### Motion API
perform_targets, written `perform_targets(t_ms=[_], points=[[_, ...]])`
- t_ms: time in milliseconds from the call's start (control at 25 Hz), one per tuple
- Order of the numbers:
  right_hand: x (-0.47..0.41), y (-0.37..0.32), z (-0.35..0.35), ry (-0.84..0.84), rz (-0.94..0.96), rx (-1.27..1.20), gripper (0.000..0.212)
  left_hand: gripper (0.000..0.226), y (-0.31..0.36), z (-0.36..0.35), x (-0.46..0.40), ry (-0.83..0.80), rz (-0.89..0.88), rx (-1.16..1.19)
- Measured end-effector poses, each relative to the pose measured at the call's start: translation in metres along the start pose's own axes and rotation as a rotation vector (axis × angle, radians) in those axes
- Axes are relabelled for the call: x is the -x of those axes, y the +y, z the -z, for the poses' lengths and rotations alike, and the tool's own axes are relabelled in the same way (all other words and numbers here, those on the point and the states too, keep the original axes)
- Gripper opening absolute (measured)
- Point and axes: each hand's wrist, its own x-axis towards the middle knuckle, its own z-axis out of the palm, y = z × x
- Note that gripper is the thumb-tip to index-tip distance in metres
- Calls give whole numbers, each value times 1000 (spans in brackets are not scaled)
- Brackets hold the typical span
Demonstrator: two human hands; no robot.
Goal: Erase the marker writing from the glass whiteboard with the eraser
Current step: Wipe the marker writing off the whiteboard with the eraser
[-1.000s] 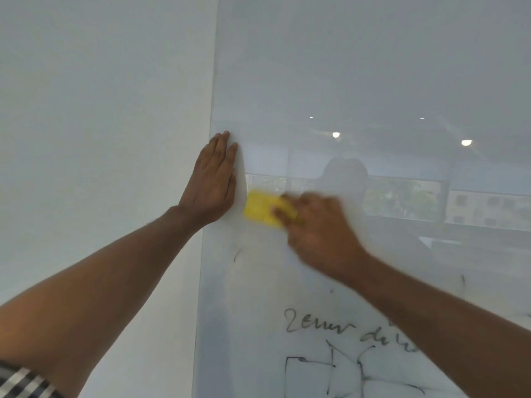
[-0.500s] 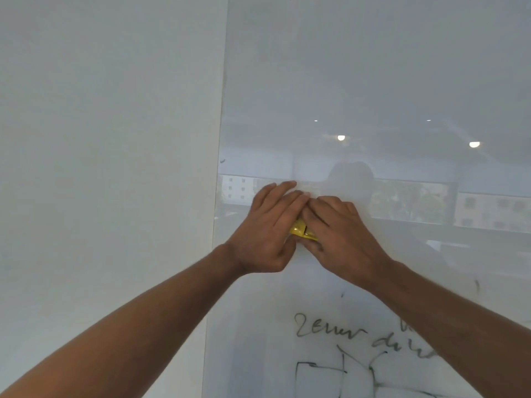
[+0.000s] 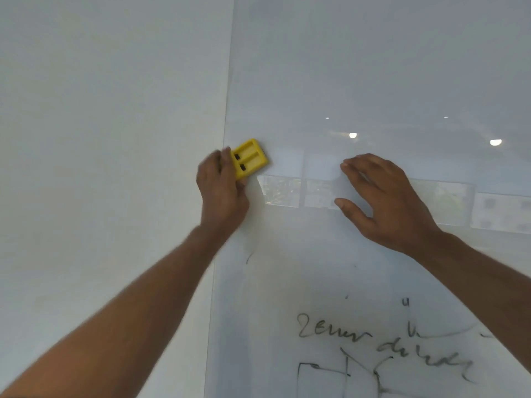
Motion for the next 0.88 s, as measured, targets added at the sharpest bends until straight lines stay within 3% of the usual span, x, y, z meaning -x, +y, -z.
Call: perform_targets(t_ms=[120,240,360,520,600,720,880], points=[[1,1,-2,35,28,-2,56,66,18,-7,113,-40,-101,1],[2,1,-4,65,48,16,50,68,25,0,211,-190,-222,30],[2,2,-4,56,47,9,46,70,19,2,201,-236,-260,-5],[3,2,-4,54,33,-6,44,62,22,-2,79,-79,32,-4],[4,1,-3,45,27,-7,44,61,28,-6,57,-28,68,17],[4,0,-1,32,20,-10,41,59,42,-16,120,-46,-49,10],[5,-4,1,19,17,-18,40,55,55,-4,256,-270,-244,45]])
